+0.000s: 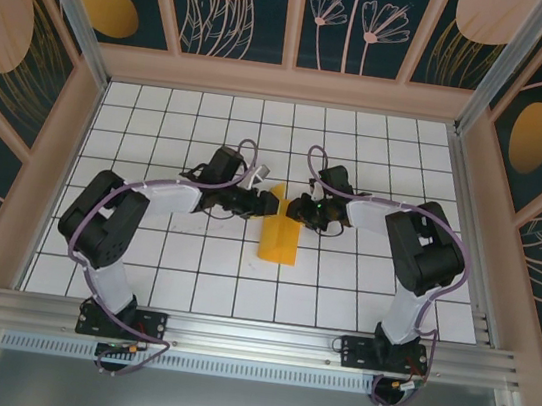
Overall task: Fold a paper plane with a square sheet of paper (fold left side to right side)
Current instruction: First fold in half a square sheet of paper at the center of the table.
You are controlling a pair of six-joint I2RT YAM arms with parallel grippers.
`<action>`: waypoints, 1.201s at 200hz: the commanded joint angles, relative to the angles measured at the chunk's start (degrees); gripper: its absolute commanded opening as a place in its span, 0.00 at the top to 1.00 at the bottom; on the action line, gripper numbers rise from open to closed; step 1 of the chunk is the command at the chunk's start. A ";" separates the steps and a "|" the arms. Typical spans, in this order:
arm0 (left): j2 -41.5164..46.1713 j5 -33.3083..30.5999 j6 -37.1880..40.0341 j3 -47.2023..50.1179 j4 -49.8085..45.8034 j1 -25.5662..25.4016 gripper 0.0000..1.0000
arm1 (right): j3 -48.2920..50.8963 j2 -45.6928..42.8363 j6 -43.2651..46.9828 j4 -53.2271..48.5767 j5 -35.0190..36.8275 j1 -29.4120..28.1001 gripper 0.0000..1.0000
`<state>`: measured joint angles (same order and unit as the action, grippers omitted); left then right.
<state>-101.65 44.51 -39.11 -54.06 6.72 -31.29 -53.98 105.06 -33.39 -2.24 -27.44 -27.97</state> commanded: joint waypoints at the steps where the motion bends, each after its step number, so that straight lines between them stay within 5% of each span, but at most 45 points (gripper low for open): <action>1: -1.52 1.36 -0.62 -1.31 1.63 -0.87 0.47 | 0.36 0.78 0.08 0.77 -0.68 -0.51 0.70; 102: -3.26 0.67 -0.97 -3.42 2.41 -1.32 0.47 | 1.09 -8.28 0.96 -0.30 -1.60 4.25 0.64; 143: -3.40 0.71 -1.05 -3.61 2.63 -1.49 0.46 | 5.63 -13.08 -1.16 5.27 -8.54 6.56 0.51; 240: -3.43 0.62 -1.32 -3.68 2.73 -1.75 0.46 | 6.08 -7.99 -5.81 11.82 -17.39 4.77 0.51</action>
<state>-104.42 44.56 -39.77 -56.36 7.92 -32.67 -47.11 95.02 -38.11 7.66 -42.28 -22.41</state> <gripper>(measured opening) 0.537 0.497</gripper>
